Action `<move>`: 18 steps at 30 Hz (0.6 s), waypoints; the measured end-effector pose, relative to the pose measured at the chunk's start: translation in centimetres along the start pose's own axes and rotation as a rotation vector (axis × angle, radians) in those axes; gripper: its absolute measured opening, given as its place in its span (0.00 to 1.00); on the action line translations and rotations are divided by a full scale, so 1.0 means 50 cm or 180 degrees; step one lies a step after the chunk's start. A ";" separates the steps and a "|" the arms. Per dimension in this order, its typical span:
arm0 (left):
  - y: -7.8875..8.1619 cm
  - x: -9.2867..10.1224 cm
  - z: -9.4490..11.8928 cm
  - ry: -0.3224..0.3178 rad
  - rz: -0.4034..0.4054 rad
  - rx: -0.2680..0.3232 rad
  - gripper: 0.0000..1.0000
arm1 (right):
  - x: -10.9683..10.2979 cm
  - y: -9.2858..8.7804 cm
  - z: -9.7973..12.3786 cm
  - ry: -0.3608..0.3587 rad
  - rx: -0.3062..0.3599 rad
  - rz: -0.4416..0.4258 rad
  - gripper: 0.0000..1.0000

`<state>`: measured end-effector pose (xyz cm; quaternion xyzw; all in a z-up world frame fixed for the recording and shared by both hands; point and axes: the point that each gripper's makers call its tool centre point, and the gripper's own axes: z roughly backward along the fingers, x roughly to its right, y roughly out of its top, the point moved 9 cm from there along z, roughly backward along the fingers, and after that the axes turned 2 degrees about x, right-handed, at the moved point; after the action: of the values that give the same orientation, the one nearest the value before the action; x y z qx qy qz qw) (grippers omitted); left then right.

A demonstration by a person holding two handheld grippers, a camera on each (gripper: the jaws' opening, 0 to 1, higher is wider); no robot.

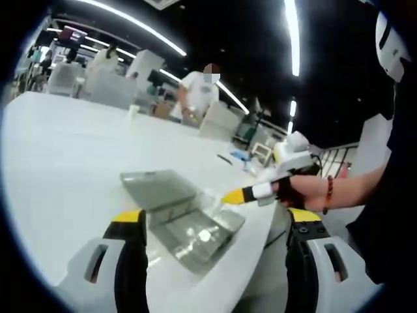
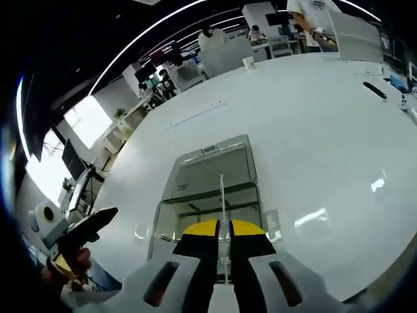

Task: Insert the divider into the dual guide fixture by aligning both edges with the guide slots and pushing it downward to the bottom, including one-sided entry, uneven engagement, binding, and posture correction.

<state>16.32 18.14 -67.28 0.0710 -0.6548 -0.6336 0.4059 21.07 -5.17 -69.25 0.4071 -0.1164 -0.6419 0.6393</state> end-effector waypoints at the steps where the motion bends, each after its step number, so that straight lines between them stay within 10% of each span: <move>1: 0.000 0.000 0.000 0.0003 0.0001 0.0006 0.86 | 0.000 0.000 -0.001 0.0017 -0.0012 -0.0017 0.00; 18: -0.003 -0.002 0.000 -0.0005 0.0025 -0.0025 0.85 | -0.015 0.001 -0.005 -0.0001 -0.0114 0.0167 0.00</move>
<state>16.32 18.15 -67.48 0.0664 -0.6529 -0.6346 0.4082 21.17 -4.41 -69.12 0.3923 -0.1157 -0.6269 0.6631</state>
